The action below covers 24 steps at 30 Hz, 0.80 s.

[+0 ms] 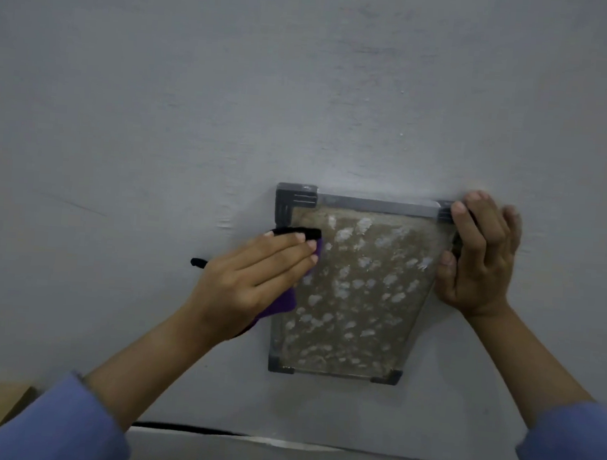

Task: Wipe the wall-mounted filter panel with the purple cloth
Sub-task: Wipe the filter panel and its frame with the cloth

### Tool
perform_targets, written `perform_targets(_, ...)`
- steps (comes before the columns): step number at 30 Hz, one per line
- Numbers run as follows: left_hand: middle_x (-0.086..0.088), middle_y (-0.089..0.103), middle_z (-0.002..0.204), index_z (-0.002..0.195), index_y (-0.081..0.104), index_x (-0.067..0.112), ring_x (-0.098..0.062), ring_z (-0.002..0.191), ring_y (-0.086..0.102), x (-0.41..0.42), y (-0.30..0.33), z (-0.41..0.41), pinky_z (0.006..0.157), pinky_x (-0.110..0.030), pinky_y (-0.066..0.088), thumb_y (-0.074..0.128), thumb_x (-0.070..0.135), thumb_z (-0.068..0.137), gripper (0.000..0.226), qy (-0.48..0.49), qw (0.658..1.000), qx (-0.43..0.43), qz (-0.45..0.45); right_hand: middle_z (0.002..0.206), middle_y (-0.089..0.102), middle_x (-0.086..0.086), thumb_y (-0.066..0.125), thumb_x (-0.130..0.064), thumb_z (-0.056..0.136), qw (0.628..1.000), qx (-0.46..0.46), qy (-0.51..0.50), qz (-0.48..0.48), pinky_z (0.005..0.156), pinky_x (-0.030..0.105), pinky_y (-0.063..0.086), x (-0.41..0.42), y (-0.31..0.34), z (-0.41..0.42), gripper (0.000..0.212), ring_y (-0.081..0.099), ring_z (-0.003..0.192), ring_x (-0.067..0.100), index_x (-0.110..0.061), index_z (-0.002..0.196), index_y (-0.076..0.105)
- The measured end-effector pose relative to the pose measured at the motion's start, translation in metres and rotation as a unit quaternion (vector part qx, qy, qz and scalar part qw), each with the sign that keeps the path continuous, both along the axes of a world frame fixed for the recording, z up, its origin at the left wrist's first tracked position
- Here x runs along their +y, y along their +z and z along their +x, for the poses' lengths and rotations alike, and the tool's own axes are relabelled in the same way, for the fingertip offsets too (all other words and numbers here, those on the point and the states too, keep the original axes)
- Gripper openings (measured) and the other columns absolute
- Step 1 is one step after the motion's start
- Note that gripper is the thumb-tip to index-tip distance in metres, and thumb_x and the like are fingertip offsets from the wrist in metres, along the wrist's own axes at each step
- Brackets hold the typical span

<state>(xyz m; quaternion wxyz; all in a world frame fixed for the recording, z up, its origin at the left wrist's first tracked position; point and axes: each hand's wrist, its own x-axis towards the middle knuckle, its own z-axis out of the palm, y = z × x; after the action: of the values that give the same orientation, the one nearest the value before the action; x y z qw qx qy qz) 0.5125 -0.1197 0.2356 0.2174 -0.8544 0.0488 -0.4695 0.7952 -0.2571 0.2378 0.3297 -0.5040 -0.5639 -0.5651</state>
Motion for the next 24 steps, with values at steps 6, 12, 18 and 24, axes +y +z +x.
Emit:
perform_targets(6, -0.009, 0.066, 0.118, 0.111, 0.069, 0.003, -0.023, 0.112, 0.062, -0.007, -0.006, 0.017, 0.092, -0.038, 0.052, 0.068, 0.003, 0.087, 0.024, 0.003, 1.0, -0.012, -0.02, 0.131, 0.043, 0.019, 0.029, -0.028, 0.094, 1.0, 0.0, 0.006, -0.002, 0.108, 0.05, 0.026, 0.0, -0.002, 0.004, 0.046, 0.044, 0.125, 0.036, -0.004, 0.132, 0.039)
perform_targets(12, -0.01, 0.065, 0.12, 0.113, 0.069, 0.003, -0.023, 0.115, 0.06, -0.006, -0.003, 0.005, 0.094, -0.038, 0.052, 0.07, 0.007, 0.087, 0.026, 0.003, 1.0, 0.026, 0.011, 0.13, 0.044, 0.02, 0.029, -0.028, 0.095, 1.0, -0.006, 0.008, 0.006, 0.11, 0.048, 0.025, 0.001, -0.001, 0.003, 0.045, 0.045, 0.124, 0.036, -0.001, 0.129, 0.042)
perform_targets(18, -0.009, 0.066, 0.118, 0.11, 0.07, 0.004, -0.022, 0.111, 0.063, -0.002, 0.007, 0.017, 0.092, -0.037, 0.052, 0.069, 0.005, 0.087, 0.023, 0.012, 1.0, -0.014, 0.009, 0.13, 0.044, 0.02, 0.031, -0.026, 0.093, 1.0, -0.007, 0.011, 0.002, 0.109, 0.048, 0.026, 0.002, 0.0, 0.004, 0.045, 0.045, 0.123, 0.037, -0.003, 0.13, 0.041)
perform_targets(24, -0.008, 0.066, 0.118, 0.112, 0.069, 0.005, -0.021, 0.113, 0.061, -0.004, -0.002, 0.004, 0.093, -0.036, 0.052, 0.069, 0.006, 0.086, 0.025, 0.005, 0.997, 0.064, 0.045, 0.13, 0.044, 0.019, 0.031, -0.026, 0.094, 1.0, -0.01, 0.013, 0.007, 0.111, 0.045, 0.025, 0.002, -0.001, 0.004, 0.044, 0.045, 0.124, 0.036, -0.003, 0.131, 0.041)
